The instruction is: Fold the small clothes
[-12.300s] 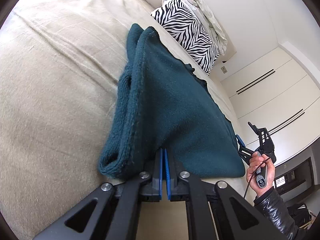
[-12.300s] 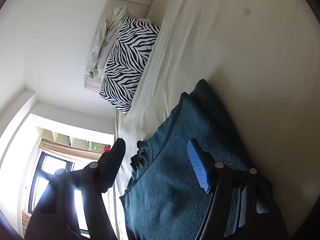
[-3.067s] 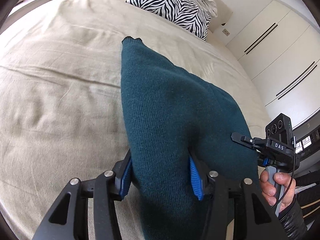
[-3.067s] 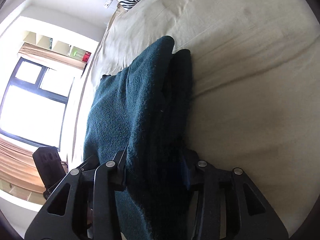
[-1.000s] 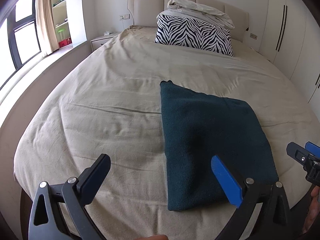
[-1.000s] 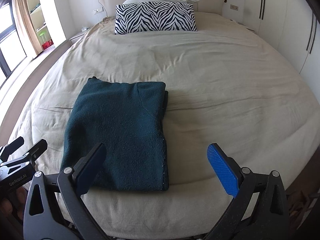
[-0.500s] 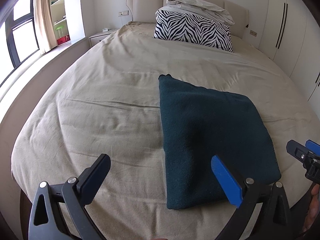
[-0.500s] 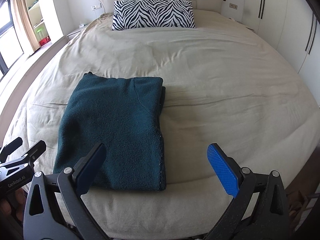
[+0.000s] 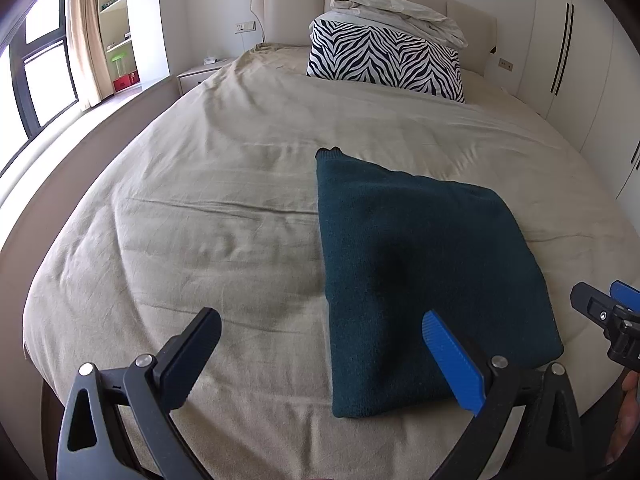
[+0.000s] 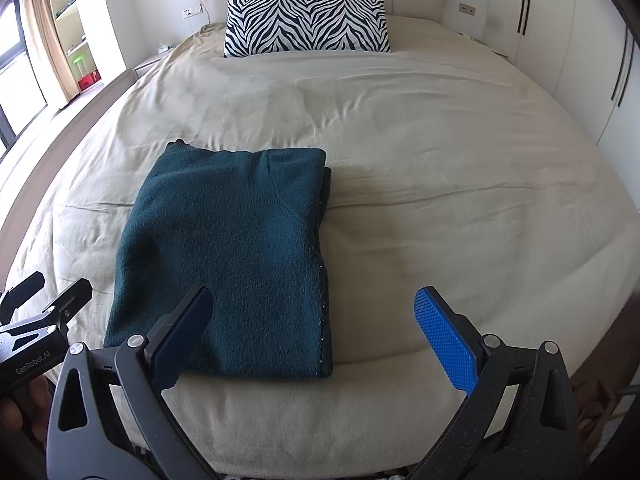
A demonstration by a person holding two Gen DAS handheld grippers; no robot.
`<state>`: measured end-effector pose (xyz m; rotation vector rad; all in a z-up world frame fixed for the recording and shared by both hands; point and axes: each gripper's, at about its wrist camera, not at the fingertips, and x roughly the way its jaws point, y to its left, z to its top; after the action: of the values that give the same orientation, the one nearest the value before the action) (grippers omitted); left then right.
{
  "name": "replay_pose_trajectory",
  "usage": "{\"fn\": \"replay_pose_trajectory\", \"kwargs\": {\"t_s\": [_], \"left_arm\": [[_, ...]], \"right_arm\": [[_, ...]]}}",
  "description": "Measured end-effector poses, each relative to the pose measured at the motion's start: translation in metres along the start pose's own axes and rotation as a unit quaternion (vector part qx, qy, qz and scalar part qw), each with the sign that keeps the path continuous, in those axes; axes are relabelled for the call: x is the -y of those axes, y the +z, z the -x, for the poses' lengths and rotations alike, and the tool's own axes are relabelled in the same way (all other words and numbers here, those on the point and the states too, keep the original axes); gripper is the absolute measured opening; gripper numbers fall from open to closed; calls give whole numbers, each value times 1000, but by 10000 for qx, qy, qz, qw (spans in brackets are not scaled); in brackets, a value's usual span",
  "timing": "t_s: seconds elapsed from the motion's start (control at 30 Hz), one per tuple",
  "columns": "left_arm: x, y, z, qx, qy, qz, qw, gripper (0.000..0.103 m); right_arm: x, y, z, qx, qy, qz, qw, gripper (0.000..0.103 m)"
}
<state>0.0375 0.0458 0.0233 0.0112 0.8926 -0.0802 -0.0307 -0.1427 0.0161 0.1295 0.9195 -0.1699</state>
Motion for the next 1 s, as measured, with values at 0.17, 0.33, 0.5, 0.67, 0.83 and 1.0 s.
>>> {"fn": "replay_pose_trajectory", "kwargs": {"t_s": [0.17, 0.33, 0.5, 0.67, 0.83, 1.0], "left_arm": [[0, 0, 0, 4, 1, -1, 10000, 103], [0, 0, 0, 2, 0, -4, 10000, 103], [0, -1, 0, -3, -3, -12, 10000, 103], [0, -1, 0, -3, 0, -9, 10000, 103], [1, -1, 0, -10, 3, -25, 10000, 103], [1, -2, 0, -11, 7, -40, 10000, 103]], "right_arm": [[-1, 0, 0, -2, -4, 0, 10000, 103], [0, -2, -1, -19, 4, -19, 10000, 103], [1, -2, -1, -20, 5, -15, 10000, 103], [0, -2, -1, -20, 4, -19, 10000, 103], [1, -2, -1, -19, 5, -20, 10000, 103], [1, -2, -1, -21, 4, -23, 10000, 103]]}}
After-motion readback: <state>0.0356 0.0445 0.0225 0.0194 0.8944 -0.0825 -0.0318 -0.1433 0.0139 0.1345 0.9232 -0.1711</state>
